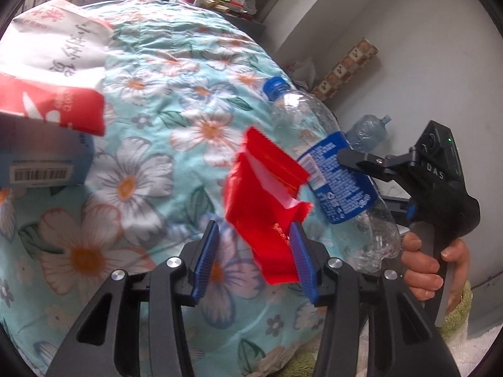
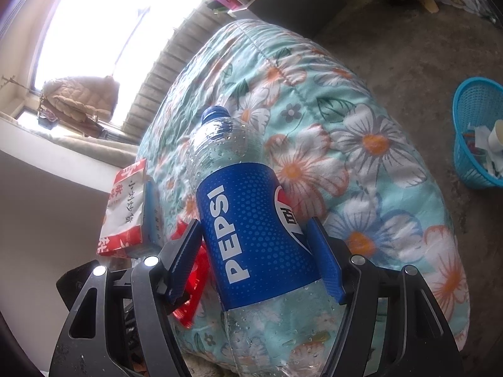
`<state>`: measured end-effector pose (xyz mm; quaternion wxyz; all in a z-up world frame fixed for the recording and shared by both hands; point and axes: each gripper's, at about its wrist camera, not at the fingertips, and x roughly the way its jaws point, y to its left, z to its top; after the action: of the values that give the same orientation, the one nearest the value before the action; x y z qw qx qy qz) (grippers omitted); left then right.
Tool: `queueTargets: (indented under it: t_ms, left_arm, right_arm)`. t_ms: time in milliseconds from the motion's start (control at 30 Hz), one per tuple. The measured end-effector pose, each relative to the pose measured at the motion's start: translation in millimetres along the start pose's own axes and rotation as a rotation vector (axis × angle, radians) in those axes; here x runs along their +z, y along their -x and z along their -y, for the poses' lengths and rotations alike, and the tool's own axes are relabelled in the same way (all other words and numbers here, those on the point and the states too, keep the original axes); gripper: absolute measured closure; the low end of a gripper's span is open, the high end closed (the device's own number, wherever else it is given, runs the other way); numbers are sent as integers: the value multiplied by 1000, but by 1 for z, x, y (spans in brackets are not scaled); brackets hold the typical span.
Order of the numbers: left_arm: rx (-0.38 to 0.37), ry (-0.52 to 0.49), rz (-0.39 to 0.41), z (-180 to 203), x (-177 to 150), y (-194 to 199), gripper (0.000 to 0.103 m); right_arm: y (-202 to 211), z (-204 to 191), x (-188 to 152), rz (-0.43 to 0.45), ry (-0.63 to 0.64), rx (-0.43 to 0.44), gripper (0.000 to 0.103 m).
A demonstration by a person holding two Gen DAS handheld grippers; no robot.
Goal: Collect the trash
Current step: 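Hold the Pepsi bottle in the right tool while the left holds the red wrapper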
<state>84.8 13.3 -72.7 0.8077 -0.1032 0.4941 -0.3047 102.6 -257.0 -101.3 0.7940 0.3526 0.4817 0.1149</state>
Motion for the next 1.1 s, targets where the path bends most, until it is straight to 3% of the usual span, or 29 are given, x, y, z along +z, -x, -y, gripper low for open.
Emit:
queueTargets:
  t_ms: [233,600,1100]
  left_arm:
    - [10,3,1,-2,5,-12,62]
    - [22,12,14,-8,7,-13,90]
    - [73,-59,16,2,7,-12,93]
  right_arm:
    - [-2,1,0,-4,-1,7,39]
    - [-5,-8,-3,-15,14,-12,40]
    - [-16,-29,-9,-108,109,-76,38]
